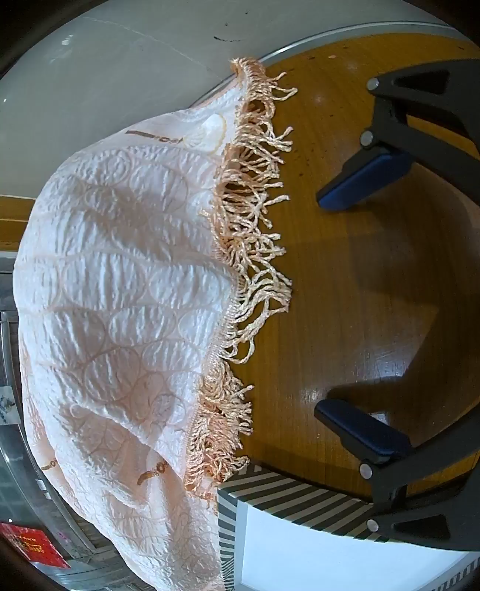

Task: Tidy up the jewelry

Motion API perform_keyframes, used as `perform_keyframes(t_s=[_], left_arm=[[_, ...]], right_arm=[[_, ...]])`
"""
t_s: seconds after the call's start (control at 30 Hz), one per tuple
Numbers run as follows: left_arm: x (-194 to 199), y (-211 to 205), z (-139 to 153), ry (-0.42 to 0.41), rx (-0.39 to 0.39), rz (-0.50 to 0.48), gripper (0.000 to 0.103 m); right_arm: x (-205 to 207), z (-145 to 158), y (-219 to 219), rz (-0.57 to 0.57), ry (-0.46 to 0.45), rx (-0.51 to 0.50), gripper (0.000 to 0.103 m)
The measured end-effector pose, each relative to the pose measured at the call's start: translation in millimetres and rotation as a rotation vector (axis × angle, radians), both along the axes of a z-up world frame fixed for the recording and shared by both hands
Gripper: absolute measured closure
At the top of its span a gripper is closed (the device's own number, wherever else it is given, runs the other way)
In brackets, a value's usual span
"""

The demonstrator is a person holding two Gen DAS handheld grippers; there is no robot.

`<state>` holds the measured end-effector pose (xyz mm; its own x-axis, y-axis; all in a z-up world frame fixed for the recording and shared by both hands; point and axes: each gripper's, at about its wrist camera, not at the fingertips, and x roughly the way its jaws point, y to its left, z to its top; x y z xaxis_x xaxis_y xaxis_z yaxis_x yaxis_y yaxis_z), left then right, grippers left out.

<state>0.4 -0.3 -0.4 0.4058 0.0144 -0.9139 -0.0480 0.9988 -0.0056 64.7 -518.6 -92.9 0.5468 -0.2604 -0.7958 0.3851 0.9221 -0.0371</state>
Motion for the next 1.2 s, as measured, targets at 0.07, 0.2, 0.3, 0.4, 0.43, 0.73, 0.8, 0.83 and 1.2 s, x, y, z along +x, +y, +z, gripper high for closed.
perform_keyframes(t_s=[0.07,0.2,0.3,0.4,0.43,0.73,0.8,0.83,1.2], left_arm=[[1.7,0.0,-1.6,0.007,-0.002,0.004,0.088],[1.1,-18.1,-7.6,0.027,0.0,0.001,0.088],[-8.2,-20.4,-4.7,0.023,-0.002,-0.007,0.088],[-19.7,-5.2,-5.5,0.01,-0.019,-0.049,0.088],[-19.7,-5.8,-5.6,0.006,-0.015,-0.055,0.088],[-21.4,-12.3,-3.5,-0.035,-0.021,-0.13,0.088],[-21.9,-14.1,-2.7,-0.037,-0.032,-0.154,0.088],[-22.2,-15.3,-2.1,-0.039,-0.033,-0.164,0.088],[-36.3,-17.3,11.2,-0.094,-0.018,-0.254,0.088]], right_arm=[[0.2,0.1,1.1,-0.004,0.004,-0.012,0.0],[-1.4,1.0,3.0,0.014,0.049,0.018,0.0],[-7.6,4.6,6.6,0.074,0.156,0.057,0.0],[-39.4,14.7,21.3,0.054,0.155,0.059,0.0],[-49.3,20.0,26.9,0.053,0.148,0.052,0.0],[-158.7,100.8,112.5,0.136,0.005,0.137,0.0],[-171.4,104.5,130.8,0.143,0.014,0.155,0.0],[-177.1,107.2,141.4,0.146,0.007,0.159,0.0],[-196.1,127.4,203.1,0.134,-0.094,0.263,0.0]])
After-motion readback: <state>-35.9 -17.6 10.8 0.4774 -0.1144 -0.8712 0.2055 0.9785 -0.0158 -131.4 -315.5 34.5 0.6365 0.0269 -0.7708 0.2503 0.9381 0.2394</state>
